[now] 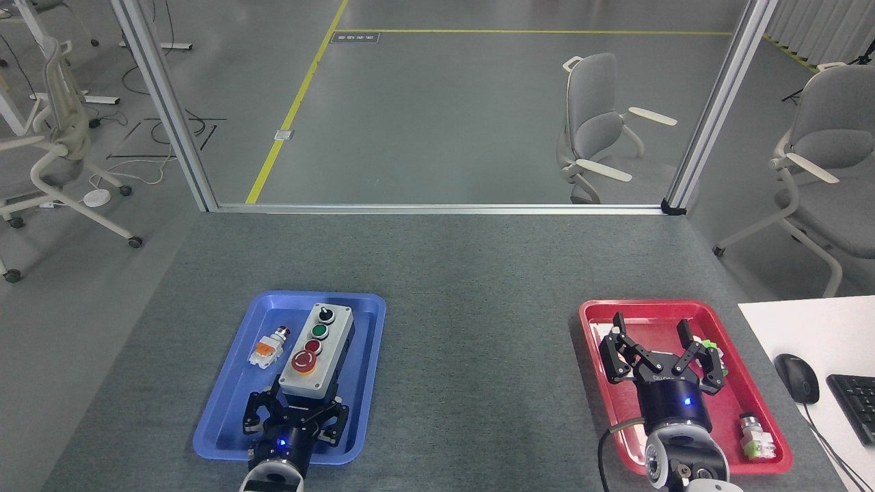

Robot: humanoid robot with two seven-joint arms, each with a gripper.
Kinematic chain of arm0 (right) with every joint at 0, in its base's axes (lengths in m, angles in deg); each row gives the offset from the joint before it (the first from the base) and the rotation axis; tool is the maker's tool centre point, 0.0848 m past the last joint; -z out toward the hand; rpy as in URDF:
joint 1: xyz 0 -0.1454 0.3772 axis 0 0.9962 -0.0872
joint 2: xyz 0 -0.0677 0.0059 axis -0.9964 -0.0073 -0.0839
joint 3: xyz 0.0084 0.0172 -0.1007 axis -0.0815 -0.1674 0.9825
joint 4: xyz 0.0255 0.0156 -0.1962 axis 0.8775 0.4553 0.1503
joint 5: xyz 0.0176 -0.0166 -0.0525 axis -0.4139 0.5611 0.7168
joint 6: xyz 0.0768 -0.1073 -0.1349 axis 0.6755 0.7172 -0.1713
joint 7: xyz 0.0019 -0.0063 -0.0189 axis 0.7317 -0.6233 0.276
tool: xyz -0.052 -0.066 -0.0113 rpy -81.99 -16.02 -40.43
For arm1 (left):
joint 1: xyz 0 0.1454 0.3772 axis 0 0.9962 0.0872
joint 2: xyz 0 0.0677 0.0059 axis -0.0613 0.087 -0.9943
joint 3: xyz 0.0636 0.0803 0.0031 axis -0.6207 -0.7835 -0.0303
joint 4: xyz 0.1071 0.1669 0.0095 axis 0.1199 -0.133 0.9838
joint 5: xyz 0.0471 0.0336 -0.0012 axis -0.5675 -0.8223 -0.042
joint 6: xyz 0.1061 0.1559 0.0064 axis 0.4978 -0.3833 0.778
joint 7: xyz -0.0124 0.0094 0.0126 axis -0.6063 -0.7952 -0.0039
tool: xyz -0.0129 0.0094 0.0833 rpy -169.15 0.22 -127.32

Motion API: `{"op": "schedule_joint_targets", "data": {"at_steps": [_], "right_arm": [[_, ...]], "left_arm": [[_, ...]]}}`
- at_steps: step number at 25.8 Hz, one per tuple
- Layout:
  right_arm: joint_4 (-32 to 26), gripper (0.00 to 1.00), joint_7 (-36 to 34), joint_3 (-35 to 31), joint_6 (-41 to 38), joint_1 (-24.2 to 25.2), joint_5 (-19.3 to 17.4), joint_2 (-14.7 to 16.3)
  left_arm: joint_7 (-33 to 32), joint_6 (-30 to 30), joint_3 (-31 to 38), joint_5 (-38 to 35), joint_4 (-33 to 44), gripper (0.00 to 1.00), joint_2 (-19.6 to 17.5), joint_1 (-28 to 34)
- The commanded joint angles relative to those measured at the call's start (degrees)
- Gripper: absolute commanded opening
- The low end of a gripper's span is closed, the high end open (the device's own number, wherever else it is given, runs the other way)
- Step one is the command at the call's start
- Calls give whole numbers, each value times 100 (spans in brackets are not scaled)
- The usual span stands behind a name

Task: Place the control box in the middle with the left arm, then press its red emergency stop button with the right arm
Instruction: 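Lift the control box off the blue tray toward the table middle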

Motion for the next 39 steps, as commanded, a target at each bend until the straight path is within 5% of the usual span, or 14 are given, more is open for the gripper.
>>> {"op": "schedule_joint_targets", "data": {"at_steps": [1,4,11,14,17,27,31,39], "right_arm": [[0,99,4,2,2,4,-3,-8],[0,99,4,2,2,4,-11,-8],[0,99,4,2,2,12,-3,-8],[9,99,4,2,2,4,-12,1],[9,99,4,2,2,4,-12,1],[18,99,4,10,2,12,-12,1],[18,99,4,10,2,12,-12,-8],[18,99,4,10,2,12,-12,-8]], "left_arm": [[-28,-1,2,43,-147,98,30,-109],[-46,-1,-7,140,-261,95,30,-232],[-81,52,-16,166,-489,67,13,-435],[-90,122,-16,166,-489,40,-14,-435],[-81,289,-7,219,-402,0,-49,-426],[-2,983,10,1458,1901,0,-594,462],[-28,930,-86,1476,2508,0,-471,515],[-195,799,-948,1344,2464,0,267,462]]}}
